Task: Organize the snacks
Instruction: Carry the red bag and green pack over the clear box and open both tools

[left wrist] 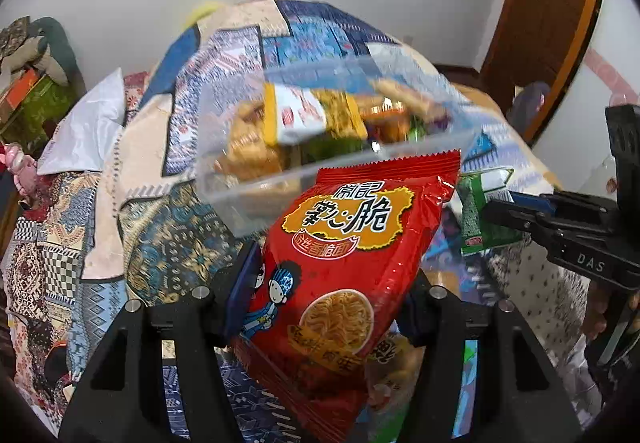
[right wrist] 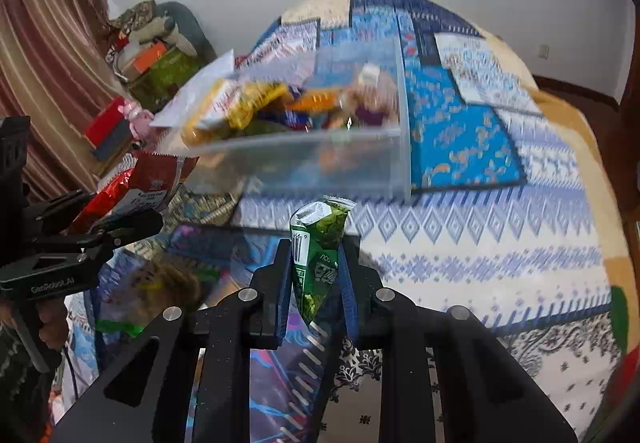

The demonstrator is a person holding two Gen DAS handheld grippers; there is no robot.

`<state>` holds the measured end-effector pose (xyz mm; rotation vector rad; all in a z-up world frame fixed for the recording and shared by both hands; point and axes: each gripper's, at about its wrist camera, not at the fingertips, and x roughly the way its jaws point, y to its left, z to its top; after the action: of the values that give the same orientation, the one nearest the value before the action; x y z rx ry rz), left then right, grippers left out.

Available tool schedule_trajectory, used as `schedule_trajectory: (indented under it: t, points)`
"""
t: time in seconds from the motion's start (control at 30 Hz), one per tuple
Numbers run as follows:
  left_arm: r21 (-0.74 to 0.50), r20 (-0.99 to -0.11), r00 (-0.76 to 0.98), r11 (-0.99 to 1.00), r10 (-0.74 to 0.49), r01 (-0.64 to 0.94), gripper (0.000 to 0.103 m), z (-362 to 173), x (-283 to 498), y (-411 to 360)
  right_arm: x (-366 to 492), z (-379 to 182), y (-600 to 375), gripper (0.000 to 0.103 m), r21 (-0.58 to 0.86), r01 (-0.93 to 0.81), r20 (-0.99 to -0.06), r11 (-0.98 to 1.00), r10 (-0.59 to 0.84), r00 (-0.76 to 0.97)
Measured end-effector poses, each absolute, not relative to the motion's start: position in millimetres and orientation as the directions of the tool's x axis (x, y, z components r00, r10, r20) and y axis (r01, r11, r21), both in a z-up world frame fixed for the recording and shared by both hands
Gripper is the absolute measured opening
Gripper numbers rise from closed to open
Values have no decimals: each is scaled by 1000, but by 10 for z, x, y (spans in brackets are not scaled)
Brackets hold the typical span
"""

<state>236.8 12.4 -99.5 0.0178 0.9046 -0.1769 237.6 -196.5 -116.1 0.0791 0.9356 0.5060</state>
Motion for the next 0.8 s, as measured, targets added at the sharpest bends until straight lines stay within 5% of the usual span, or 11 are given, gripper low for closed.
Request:
schedule_trajectory:
  t: [0.8]
  points:
    - [-75, -714, 693, 995, -95, 60, 60, -564, 3203, 326, 3036, -668, -1711, 20, 276, -425, -632, 862, 496, 595]
